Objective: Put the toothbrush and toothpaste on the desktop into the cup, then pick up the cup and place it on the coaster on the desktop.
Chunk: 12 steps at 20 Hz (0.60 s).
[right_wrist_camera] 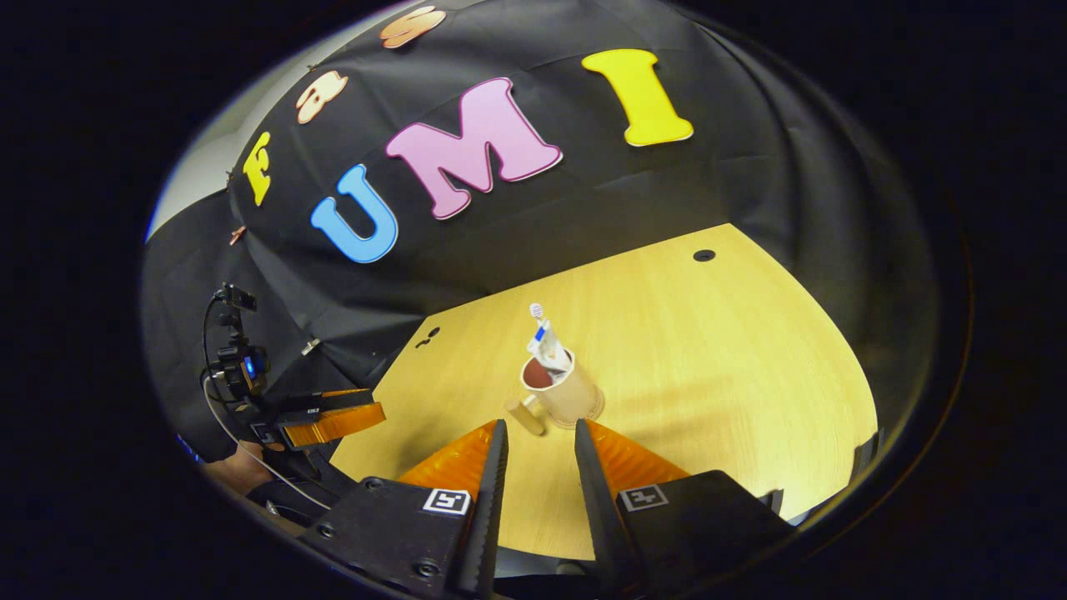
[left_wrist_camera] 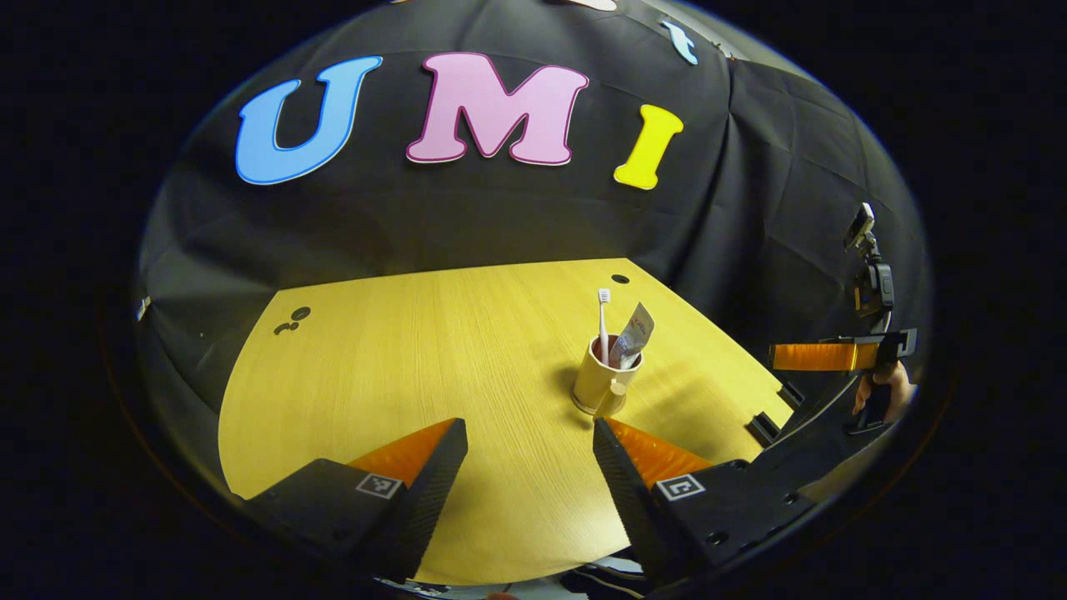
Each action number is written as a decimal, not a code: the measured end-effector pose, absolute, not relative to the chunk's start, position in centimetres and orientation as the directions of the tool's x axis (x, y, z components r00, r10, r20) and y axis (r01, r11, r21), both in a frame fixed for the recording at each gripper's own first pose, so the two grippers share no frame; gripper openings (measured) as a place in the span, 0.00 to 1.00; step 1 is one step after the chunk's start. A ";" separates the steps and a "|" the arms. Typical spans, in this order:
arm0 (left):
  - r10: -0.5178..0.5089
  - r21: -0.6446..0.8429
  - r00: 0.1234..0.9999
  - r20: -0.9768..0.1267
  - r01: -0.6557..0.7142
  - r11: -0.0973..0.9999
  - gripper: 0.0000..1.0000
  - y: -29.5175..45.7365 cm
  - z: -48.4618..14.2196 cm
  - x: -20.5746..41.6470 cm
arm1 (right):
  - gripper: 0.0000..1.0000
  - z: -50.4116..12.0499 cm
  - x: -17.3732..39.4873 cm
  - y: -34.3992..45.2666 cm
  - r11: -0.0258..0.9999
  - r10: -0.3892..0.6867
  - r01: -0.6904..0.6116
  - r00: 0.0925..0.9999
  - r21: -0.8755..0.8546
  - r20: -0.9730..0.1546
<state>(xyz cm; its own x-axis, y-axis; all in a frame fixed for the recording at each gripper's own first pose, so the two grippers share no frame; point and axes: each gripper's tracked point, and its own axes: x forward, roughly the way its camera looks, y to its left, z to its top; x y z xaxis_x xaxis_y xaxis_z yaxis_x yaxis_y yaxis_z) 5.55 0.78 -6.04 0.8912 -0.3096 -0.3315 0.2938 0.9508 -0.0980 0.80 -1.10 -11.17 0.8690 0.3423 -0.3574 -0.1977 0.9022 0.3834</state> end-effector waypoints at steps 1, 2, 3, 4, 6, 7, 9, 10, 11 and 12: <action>-0.309 -0.099 0.892 -0.328 0.293 0.951 0.95 0.9 -6.2 5.3 | 0.50 -11.2 0.8 -0.5 0.903 0.348 -0.206 0.866 0.378 -0.359; -0.309 -0.100 0.893 -0.327 0.292 0.951 0.95 1.2 -6.4 4.9 | 0.50 -11.1 0.7 0.0 0.902 0.354 -0.214 0.864 0.374 -0.359; -0.306 -0.102 0.894 -0.327 0.289 0.952 0.95 1.5 -6.6 4.6 | 0.50 -11.2 0.7 0.4 0.902 0.357 -0.218 0.862 0.372 -0.361; -0.307 -0.108 0.893 -0.329 0.287 0.952 0.95 1.6 -6.7 4.3 | 0.50 -11.2 0.7 0.7 0.902 0.360 -0.222 0.861 0.370 -0.360; -0.309 -0.119 0.892 -0.330 0.285 0.951 0.95 1.9 -6.9 3.8 | 0.50 -11.3 0.5 1.2 0.901 0.364 -0.226 0.859 0.370 -0.361; -0.309 -0.121 0.891 -0.333 0.284 0.951 0.95 2.1 -7.1 3.7 | 0.50 -11.3 0.5 1.4 0.901 0.364 -0.227 0.859 0.370 -0.361; -0.304 -0.116 0.890 -0.338 0.282 0.952 0.95 2.4 -7.3 3.5 | 0.50 -11.3 0.5 1.9 0.901 0.365 -0.229 0.859 0.369 -0.360; -0.303 -0.114 0.890 -0.341 0.281 0.953 0.95 2.5 -7.3 3.4 | 0.50 -11.3 0.4 2.1 0.901 0.366 -0.230 0.858 0.368 -0.360; -0.302 -0.113 0.890 -0.342 0.280 0.953 0.96 2.6 -7.4 3.5 | 0.50 -11.3 0.4 2.1 0.901 0.366 -0.231 0.859 0.367 -0.359; -0.304 -0.114 0.889 -0.342 0.281 0.953 0.97 2.5 -7.4 3.4 | 0.50 -11.4 0.4 2.2 0.902 0.365 -0.230 0.859 0.365 -0.359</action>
